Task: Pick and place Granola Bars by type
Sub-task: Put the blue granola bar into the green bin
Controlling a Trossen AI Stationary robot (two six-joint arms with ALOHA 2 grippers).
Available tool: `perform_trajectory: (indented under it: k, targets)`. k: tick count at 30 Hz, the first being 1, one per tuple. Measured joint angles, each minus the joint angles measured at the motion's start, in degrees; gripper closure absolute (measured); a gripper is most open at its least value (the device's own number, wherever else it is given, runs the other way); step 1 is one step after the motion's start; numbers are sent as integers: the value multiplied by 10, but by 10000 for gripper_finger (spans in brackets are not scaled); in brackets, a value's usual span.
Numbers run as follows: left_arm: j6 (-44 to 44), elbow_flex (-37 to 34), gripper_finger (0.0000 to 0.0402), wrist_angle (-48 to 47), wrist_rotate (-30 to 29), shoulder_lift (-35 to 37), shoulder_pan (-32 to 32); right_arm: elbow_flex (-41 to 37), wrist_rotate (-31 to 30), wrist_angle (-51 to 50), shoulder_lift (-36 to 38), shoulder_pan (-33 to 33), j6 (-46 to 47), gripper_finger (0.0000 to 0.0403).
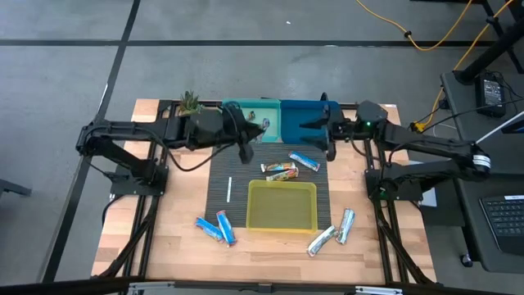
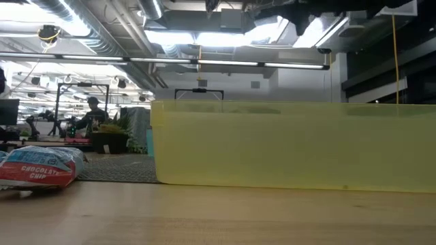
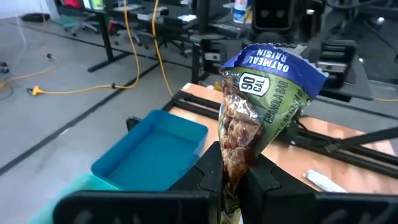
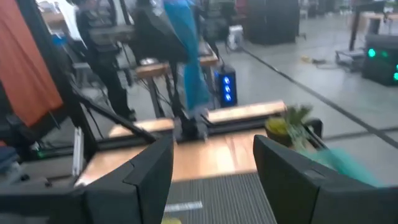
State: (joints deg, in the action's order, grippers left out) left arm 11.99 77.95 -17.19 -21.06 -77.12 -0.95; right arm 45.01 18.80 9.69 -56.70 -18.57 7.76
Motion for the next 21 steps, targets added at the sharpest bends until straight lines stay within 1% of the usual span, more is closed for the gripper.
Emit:
perform_trajectory:
  k: [2,5,10,13,16,21]
  targets:
    - [-6,0,384,7,0,0,-7,2,8,21,-12,0,10,173]
    - [-12,0,384,23,1,0,-11,34,20,9,-42,0,9,152]
    - [-28,0,384,45,1,0,-11,126,54,-31,-120,0,-12,103]
    - [-29,0,384,63,-2,0,-11,181,55,-63,-168,0,-35,84]
    - [-38,0,384,75,-5,0,-11,224,60,-85,-204,0,-51,77]
    - [-38,0,384,76,-9,0,-10,267,99,-86,-245,0,-53,76]
